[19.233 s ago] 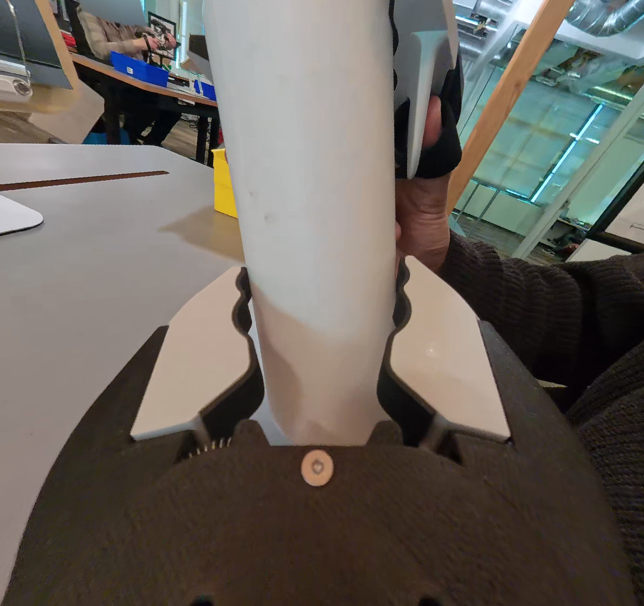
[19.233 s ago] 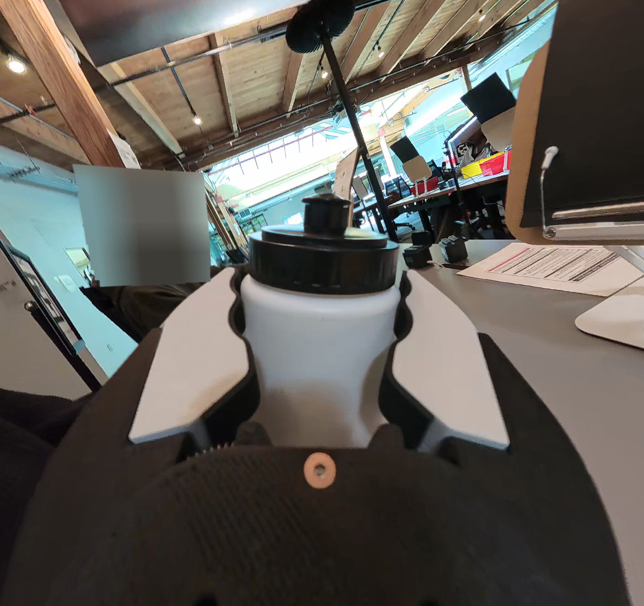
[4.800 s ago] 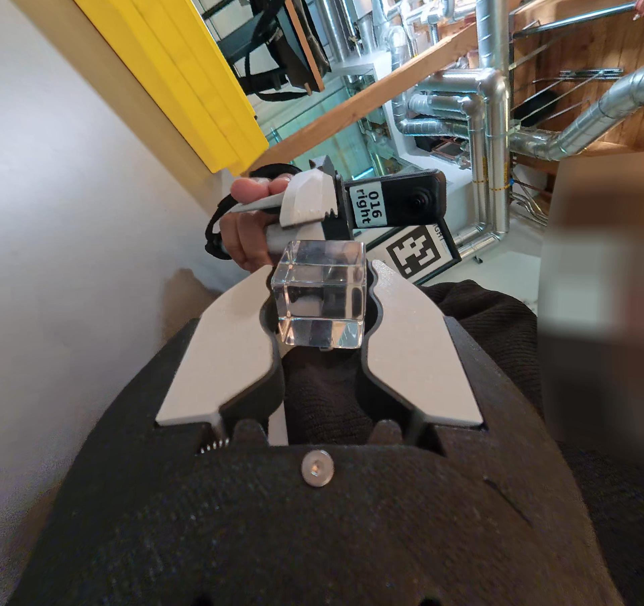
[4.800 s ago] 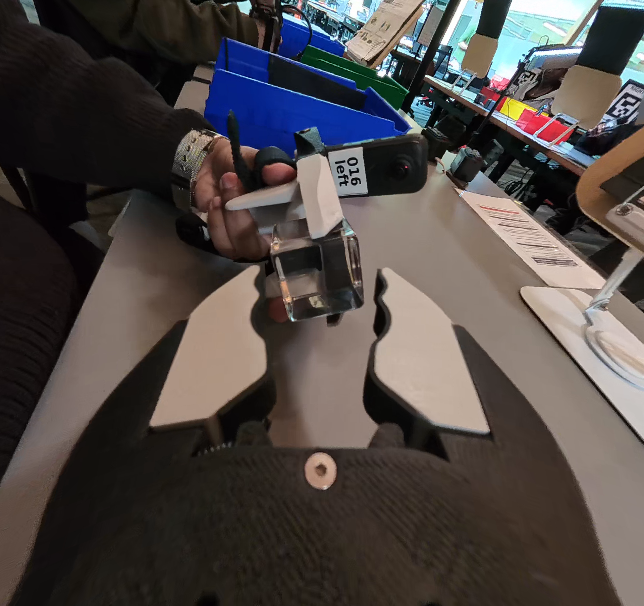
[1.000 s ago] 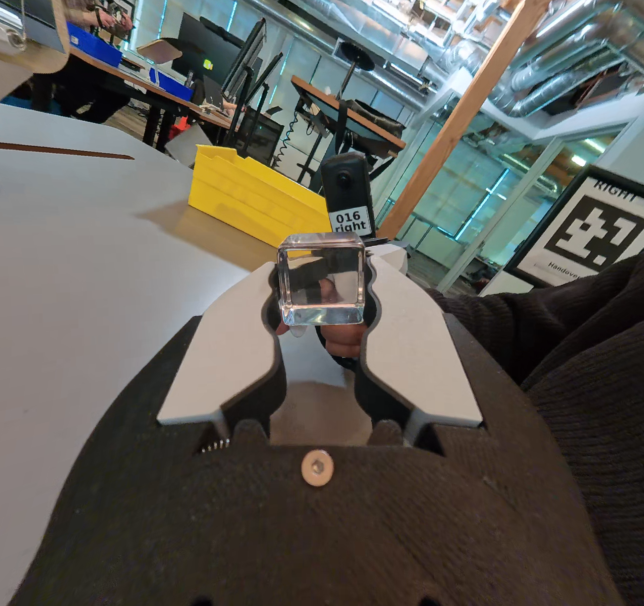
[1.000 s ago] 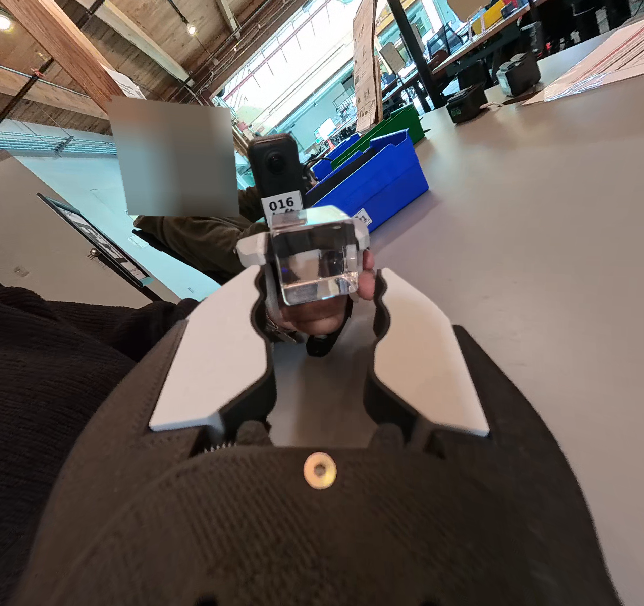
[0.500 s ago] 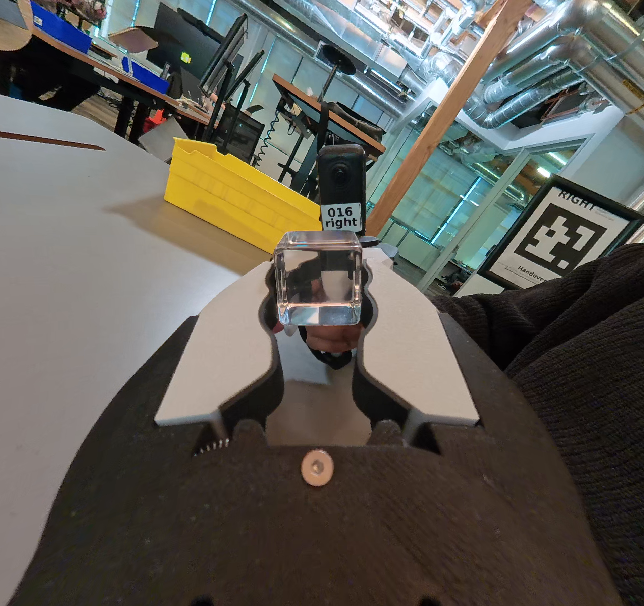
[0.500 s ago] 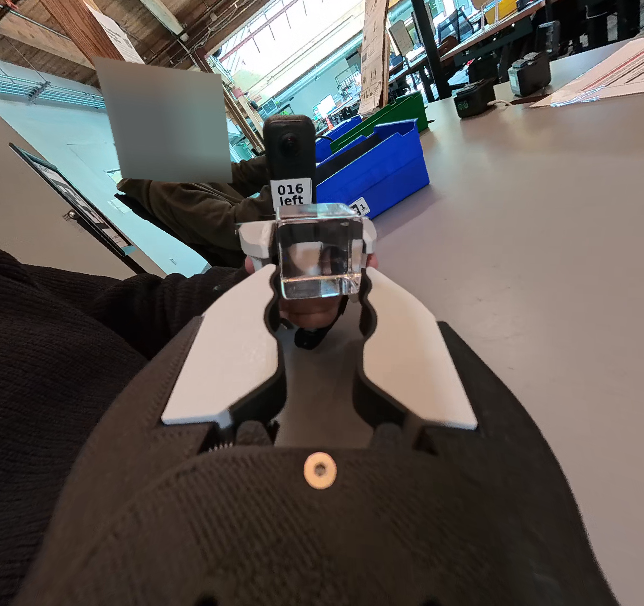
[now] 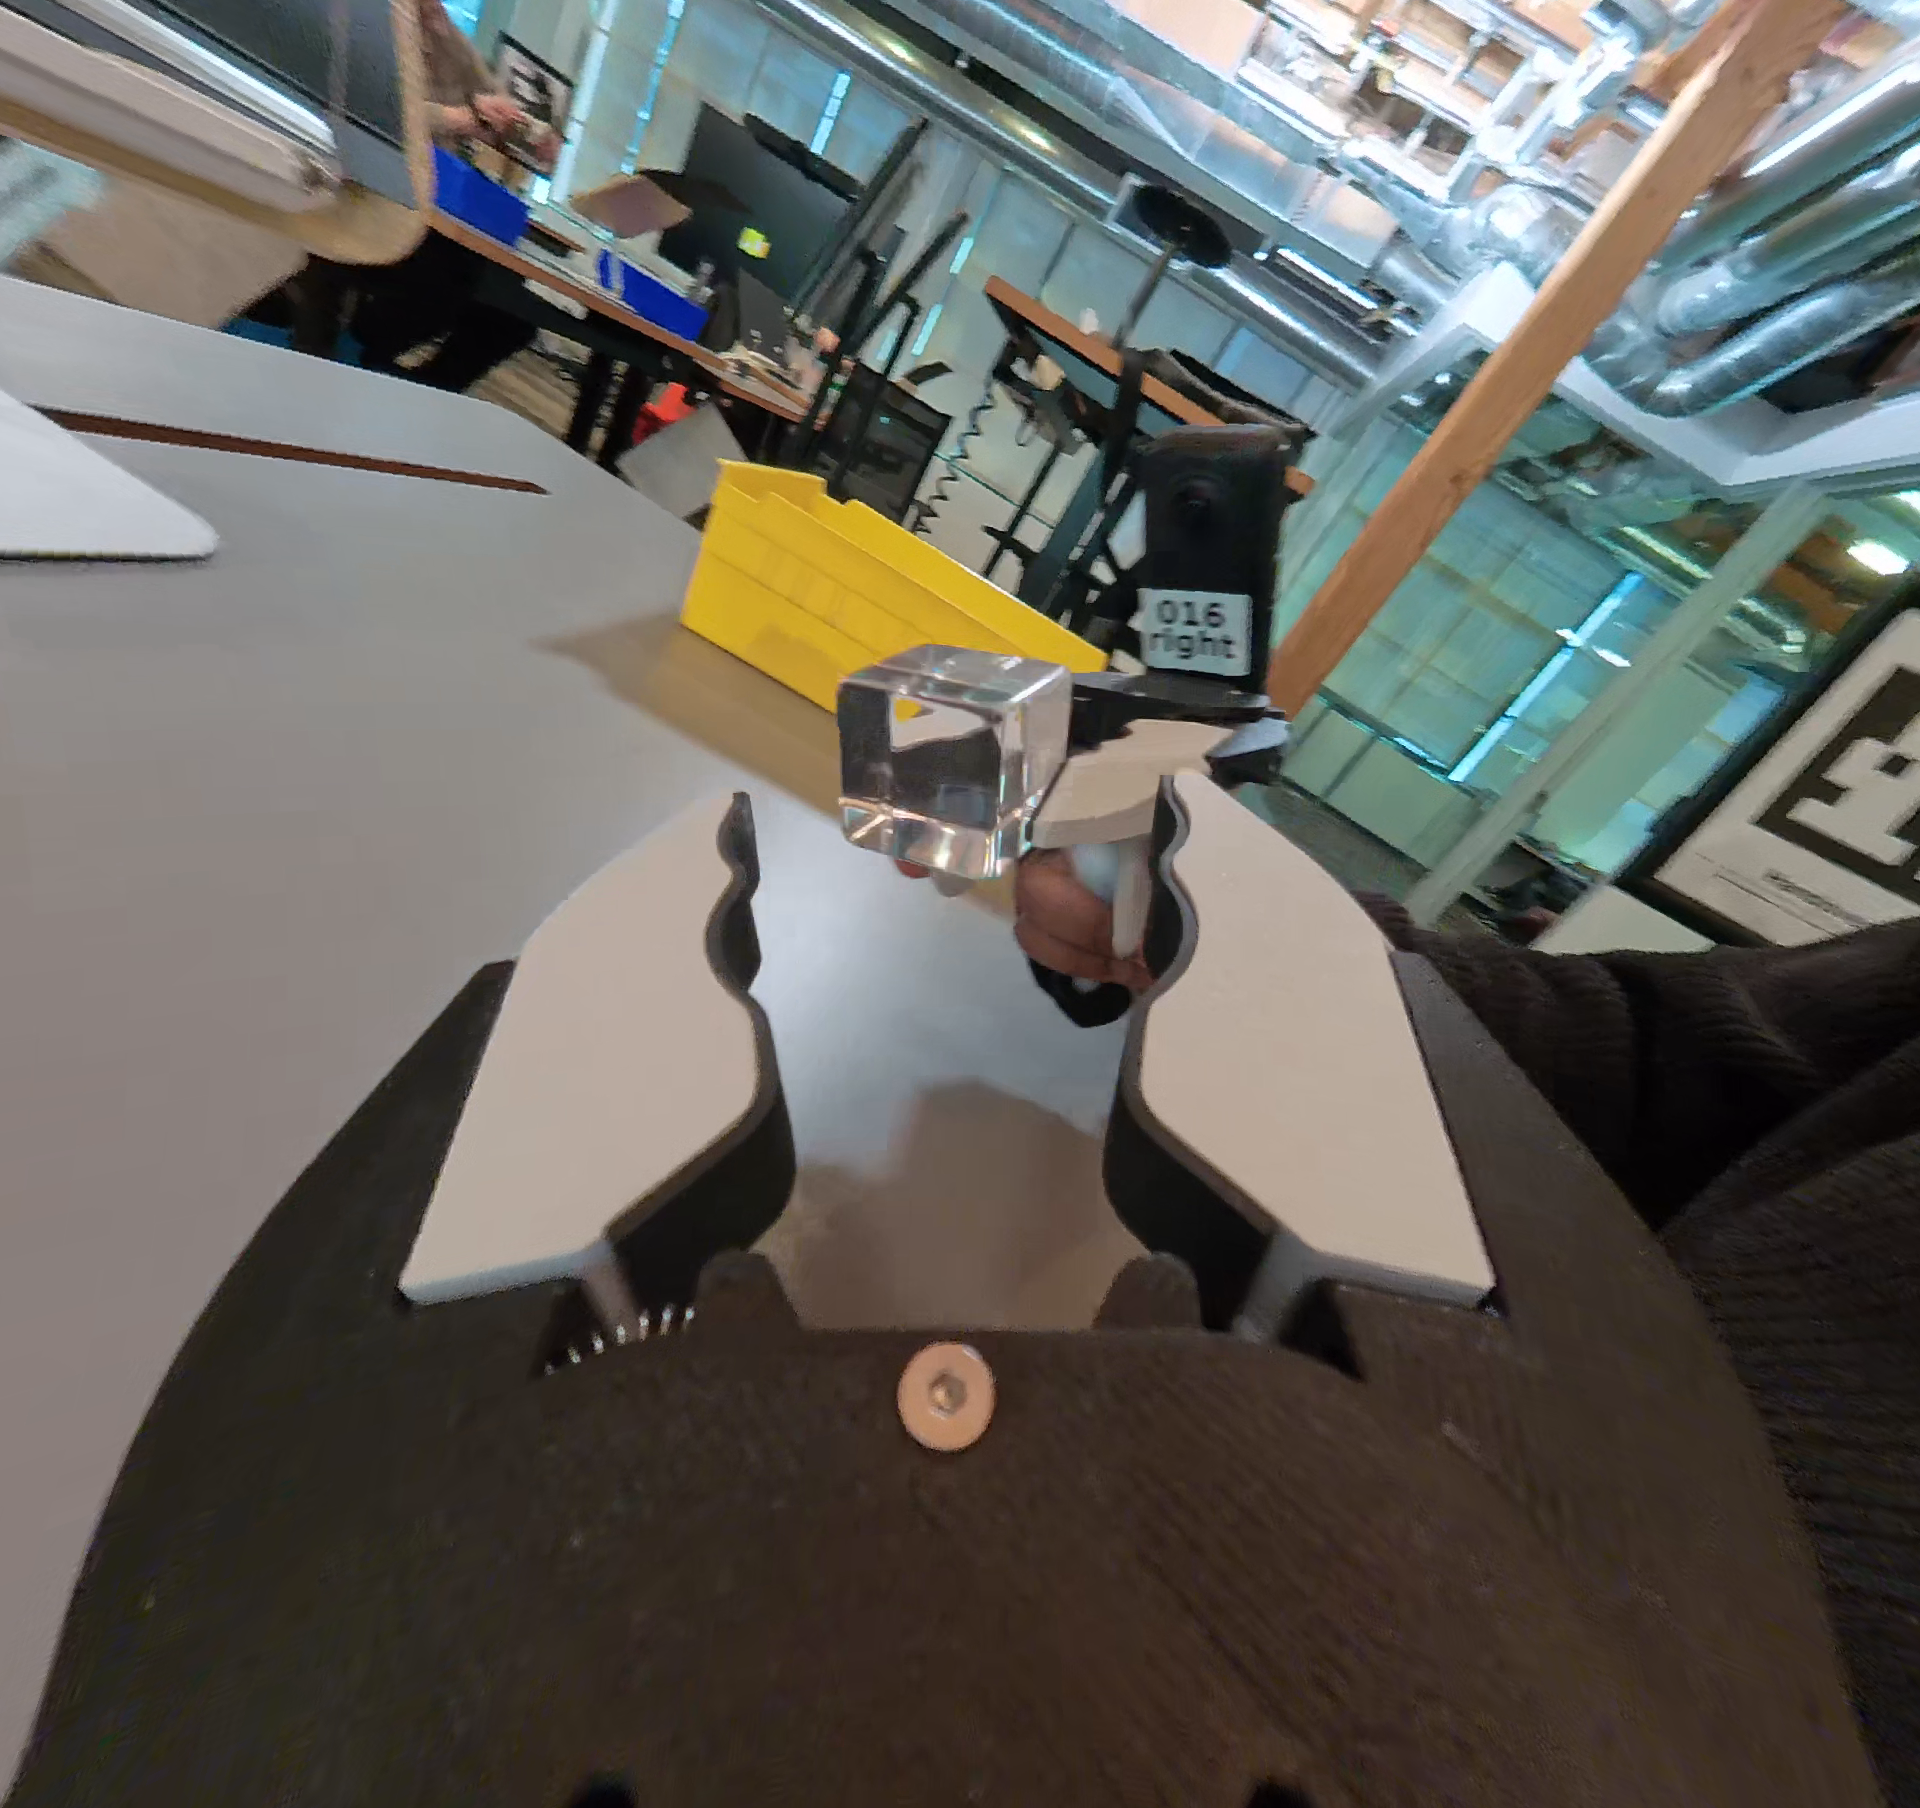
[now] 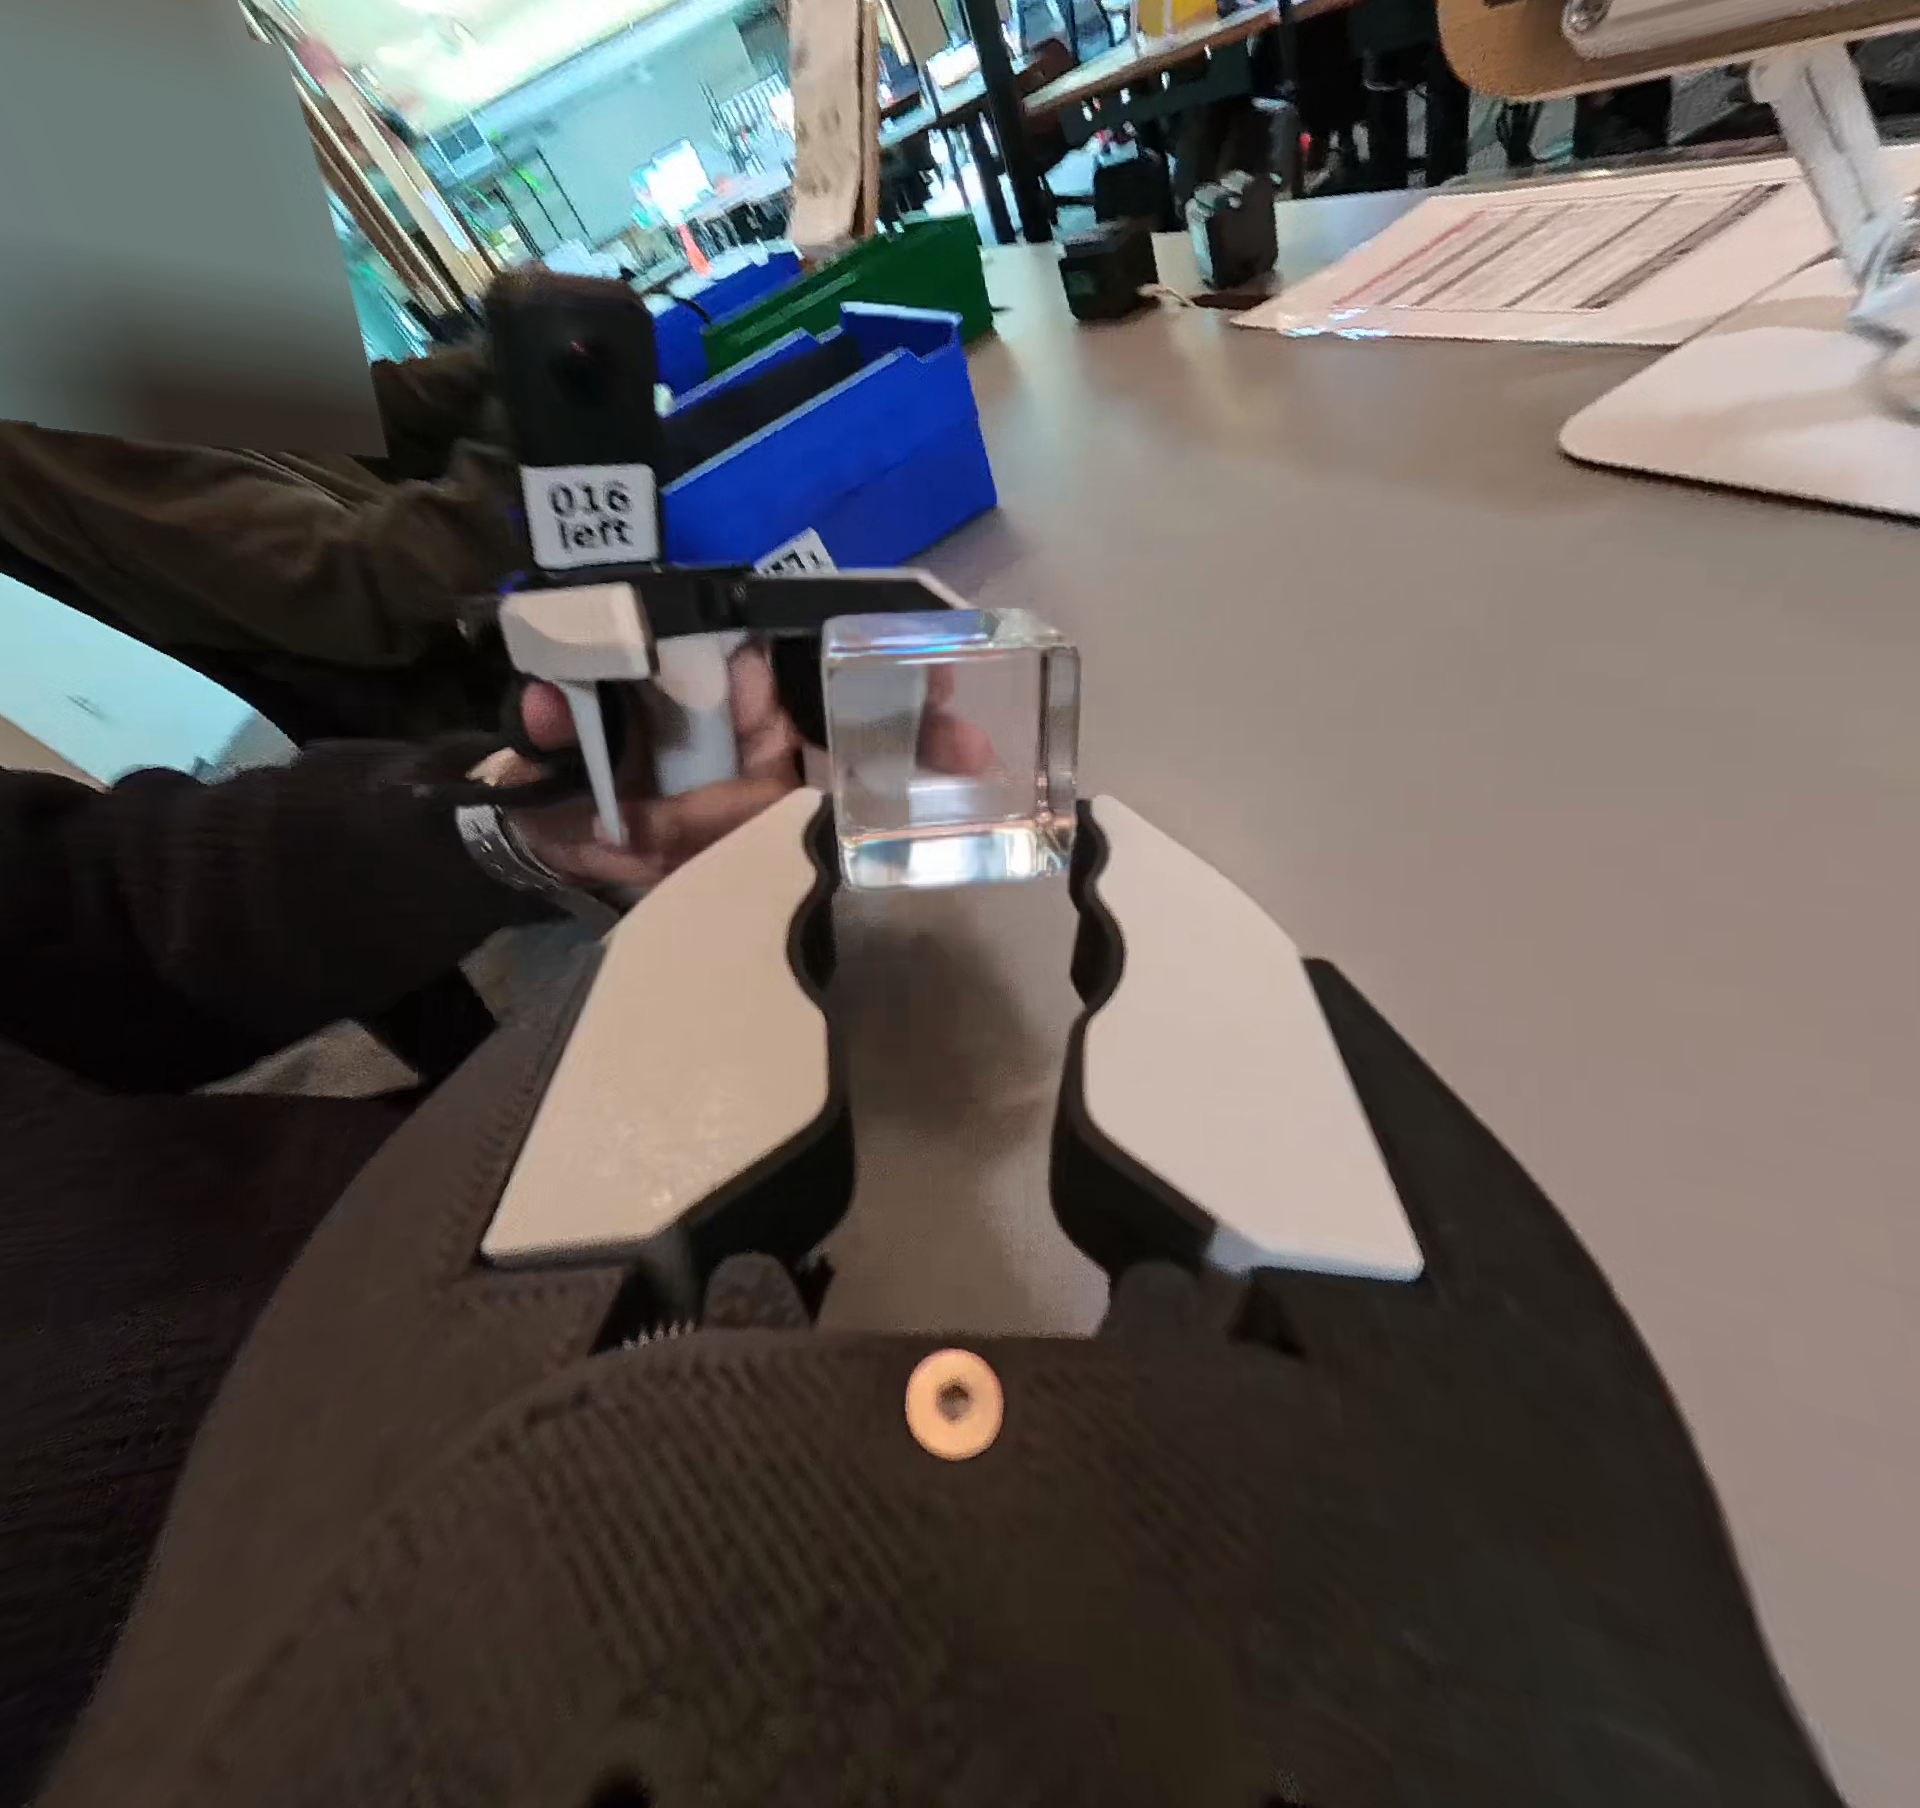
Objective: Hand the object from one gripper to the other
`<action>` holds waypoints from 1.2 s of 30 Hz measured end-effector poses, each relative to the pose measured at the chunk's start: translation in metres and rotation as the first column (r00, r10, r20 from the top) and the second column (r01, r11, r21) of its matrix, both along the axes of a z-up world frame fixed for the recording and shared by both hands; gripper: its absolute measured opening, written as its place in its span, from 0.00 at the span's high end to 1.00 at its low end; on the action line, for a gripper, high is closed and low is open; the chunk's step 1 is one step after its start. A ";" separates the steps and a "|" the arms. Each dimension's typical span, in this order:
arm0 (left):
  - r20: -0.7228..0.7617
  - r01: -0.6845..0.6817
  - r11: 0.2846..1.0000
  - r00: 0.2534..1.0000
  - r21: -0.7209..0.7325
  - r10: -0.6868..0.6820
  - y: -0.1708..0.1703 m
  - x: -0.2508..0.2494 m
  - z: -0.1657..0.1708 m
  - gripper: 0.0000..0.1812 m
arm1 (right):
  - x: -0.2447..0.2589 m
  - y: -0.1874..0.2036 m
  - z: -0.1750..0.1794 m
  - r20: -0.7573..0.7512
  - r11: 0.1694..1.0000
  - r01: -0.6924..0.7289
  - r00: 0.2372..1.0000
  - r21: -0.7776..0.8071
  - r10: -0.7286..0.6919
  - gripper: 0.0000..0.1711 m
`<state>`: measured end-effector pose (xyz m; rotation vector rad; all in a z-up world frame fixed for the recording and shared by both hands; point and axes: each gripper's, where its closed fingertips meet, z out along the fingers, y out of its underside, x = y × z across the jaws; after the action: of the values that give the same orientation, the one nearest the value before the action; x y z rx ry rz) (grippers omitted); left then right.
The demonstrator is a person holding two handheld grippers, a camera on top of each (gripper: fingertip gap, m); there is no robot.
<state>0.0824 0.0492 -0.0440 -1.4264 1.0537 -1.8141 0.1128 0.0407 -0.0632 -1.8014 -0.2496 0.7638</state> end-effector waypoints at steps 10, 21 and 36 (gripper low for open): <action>-0.069 0.131 0.929 0.991 0.346 -0.114 -0.030 -0.003 -0.016 0.48 | -0.013 -0.030 -0.040 -0.034 0.916 -0.284 0.958 -0.285 0.286 0.75; -0.175 0.353 0.780 0.935 0.516 -0.307 -0.087 -0.011 -0.041 0.47 | -0.045 -0.094 -0.037 -0.463 0.581 -0.717 0.695 -0.386 0.550 0.74; -0.278 0.512 0.628 0.855 0.586 -0.437 -0.133 -0.024 -0.058 0.69 | -0.064 -0.127 -0.040 -0.549 0.385 -0.825 0.563 -0.413 0.618 0.74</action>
<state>0.0586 -0.0841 -0.1017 -0.8569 2.0362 -1.4390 0.0484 -0.0860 -0.1033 -2.1417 -0.6886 1.9883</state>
